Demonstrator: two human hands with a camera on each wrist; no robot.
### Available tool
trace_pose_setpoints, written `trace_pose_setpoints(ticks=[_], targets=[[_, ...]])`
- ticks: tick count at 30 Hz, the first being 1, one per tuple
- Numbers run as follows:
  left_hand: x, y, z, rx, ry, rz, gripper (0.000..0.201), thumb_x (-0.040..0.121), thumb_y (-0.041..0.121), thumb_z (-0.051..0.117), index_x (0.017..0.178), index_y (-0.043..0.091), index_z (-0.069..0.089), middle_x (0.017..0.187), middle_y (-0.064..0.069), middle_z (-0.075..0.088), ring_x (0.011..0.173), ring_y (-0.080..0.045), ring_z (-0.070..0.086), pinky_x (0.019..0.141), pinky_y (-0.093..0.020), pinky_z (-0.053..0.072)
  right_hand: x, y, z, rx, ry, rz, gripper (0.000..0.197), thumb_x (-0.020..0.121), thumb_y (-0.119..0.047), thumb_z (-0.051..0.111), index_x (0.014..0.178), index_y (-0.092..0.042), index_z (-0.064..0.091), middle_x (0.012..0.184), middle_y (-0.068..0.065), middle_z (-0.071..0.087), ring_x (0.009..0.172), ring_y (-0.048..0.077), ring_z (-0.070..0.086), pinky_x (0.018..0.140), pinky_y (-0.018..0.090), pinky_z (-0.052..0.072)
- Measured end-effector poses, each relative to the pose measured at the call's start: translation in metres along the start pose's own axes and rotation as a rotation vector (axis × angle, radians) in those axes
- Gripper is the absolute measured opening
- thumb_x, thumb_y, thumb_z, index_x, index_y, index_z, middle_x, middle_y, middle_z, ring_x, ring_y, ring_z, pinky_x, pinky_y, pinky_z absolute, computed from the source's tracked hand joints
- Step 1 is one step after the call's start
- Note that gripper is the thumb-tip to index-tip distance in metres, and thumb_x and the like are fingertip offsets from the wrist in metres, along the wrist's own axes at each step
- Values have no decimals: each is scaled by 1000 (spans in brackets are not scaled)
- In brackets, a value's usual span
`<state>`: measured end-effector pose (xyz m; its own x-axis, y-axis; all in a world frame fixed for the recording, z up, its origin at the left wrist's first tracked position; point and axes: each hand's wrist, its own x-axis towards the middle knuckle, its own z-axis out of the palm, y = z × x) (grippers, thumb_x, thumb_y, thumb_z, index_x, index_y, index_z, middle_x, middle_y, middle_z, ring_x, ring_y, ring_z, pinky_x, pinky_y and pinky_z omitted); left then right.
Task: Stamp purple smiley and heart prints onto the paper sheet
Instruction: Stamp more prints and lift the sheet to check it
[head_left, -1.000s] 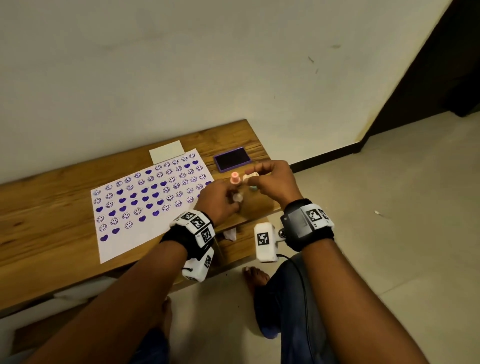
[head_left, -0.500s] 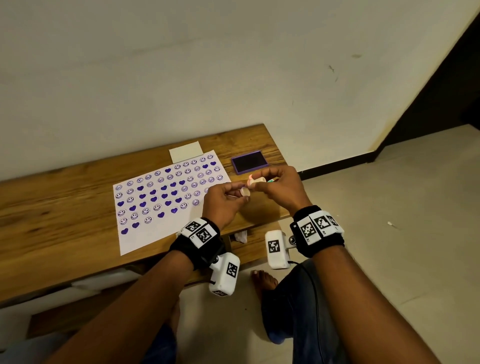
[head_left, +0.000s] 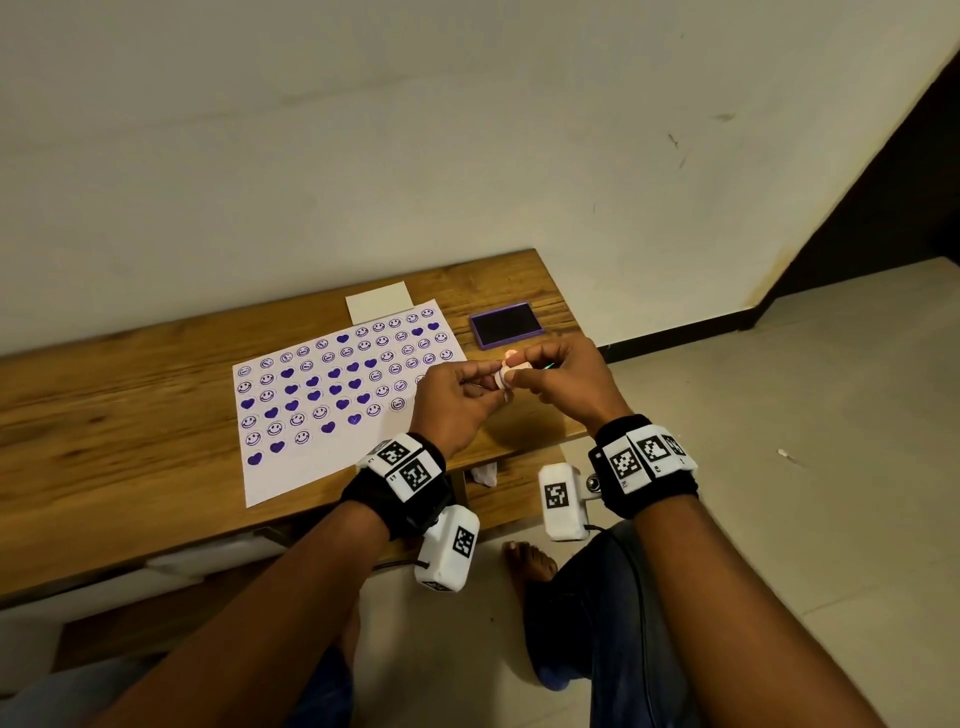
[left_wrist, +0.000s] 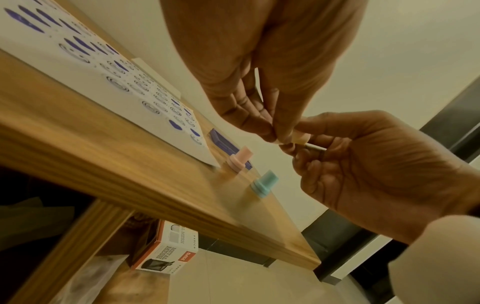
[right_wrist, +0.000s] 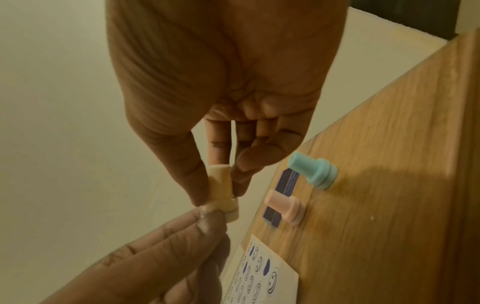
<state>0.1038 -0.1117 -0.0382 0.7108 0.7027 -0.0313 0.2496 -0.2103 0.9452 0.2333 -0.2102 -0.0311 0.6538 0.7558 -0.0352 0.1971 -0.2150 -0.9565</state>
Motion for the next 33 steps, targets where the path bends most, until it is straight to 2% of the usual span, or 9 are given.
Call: trace_pose_setpoints(ticks=[3, 8, 13, 17, 19, 22, 26, 28, 33], targets=[[0, 4, -1, -2, -2, 18, 37, 75, 6, 78, 109, 17, 71, 85, -5, 73, 76, -20, 68, 78, -33, 59, -2, -2, -2, 29, -8, 5, 12, 80, -13, 80, 91, -11, 78, 79, -6, 75, 66, -5, 66, 54, 8, 46], [1, 8, -4, 37, -23, 64, 36, 74, 7, 79, 108, 17, 72, 84, -2, 73, 72, -13, 67, 76, -28, 58, -4, -5, -6, 81, -38, 21, 13, 80, -14, 80, 93, -11, 78, 83, 0, 76, 66, -2, 65, 54, 13, 48], [2, 11, -7, 112, -43, 107, 37, 75, 12, 79, 111, 17, 72, 82, 0, 72, 75, -15, 68, 73, -25, 58, -4, -7, -9, 96, -73, 40, 18, 80, -15, 80, 96, -10, 77, 87, 1, 77, 73, 3, 67, 58, 17, 49], [1, 8, -7, 140, -43, 109, 38, 75, 9, 79, 111, 16, 71, 85, 1, 73, 76, -12, 69, 74, -24, 57, -6, -10, -6, 68, -89, 1, 13, 79, -8, 80, 86, -18, 76, 74, -6, 74, 63, -1, 63, 55, 12, 47], [-1, 4, -7, 158, -56, 109, 39, 76, 8, 78, 112, 17, 70, 85, 2, 73, 76, -10, 69, 75, -25, 57, -5, -7, -2, -2, -80, -12, 14, 77, -10, 83, 83, -21, 76, 71, -2, 73, 59, 3, 61, 57, 16, 49], [-6, -2, -5, 213, -100, 92, 48, 77, 8, 76, 122, 20, 65, 91, 2, 71, 78, -10, 68, 75, -27, 56, -3, 0, 7, -205, -16, -10, 18, 72, -20, 87, 88, -18, 79, 79, 5, 74, 67, 15, 64, 68, 32, 55], [-17, -12, -4, 368, -90, 133, 54, 80, 19, 75, 131, 20, 57, 107, 0, 64, 86, -11, 63, 79, -29, 53, -3, 4, 8, -432, 99, 29, 22, 75, -27, 85, 94, -20, 78, 86, -6, 72, 80, 9, 64, 70, 23, 48], [-25, -15, -9, 409, -67, 144, 45, 83, 25, 72, 126, 20, 61, 110, 0, 62, 90, -11, 60, 81, -29, 51, -3, 6, 5, -524, 128, 61, 20, 77, -28, 83, 94, -21, 77, 87, -5, 70, 83, 11, 62, 69, 22, 44], [-44, -30, -36, 452, -22, 115, 31, 85, 29, 70, 115, 22, 68, 113, 3, 61, 106, -15, 53, 93, -34, 45, -1, 12, 10, -646, 168, 150, 16, 81, -22, 77, 97, -19, 76, 99, 0, 72, 93, 18, 63, 78, 25, 44]])
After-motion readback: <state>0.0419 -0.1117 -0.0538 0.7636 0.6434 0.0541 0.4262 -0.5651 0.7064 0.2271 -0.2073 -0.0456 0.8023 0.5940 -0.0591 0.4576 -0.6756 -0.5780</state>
